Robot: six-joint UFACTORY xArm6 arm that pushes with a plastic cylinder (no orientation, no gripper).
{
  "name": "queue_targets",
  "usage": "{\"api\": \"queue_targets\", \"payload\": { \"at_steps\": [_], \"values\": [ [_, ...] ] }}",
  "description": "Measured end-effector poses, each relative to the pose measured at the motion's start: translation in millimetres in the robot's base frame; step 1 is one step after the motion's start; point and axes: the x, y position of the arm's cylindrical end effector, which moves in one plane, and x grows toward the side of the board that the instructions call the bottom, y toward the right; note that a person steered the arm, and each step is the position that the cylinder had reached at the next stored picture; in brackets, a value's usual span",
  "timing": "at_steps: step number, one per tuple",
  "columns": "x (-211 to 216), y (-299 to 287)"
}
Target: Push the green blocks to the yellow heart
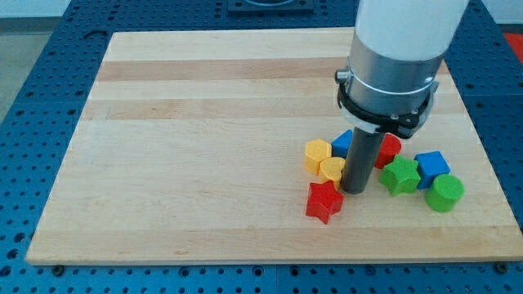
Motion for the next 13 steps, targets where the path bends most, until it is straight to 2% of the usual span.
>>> {"api": "queue_targets", "payload": {
  "at_steps": [1, 2, 5, 6, 7, 8, 11, 12, 13],
  "values": [
    [1.3, -1.1],
    [26.5, 16.6],
    [63.1, 118.4],
    [50.1, 166.5],
    [12.3, 186.9],
    [-1.6, 169.5],
    [4.1, 66.8],
    [-5.2, 68.5],
    [-12.6, 113.4]
  ]
}}
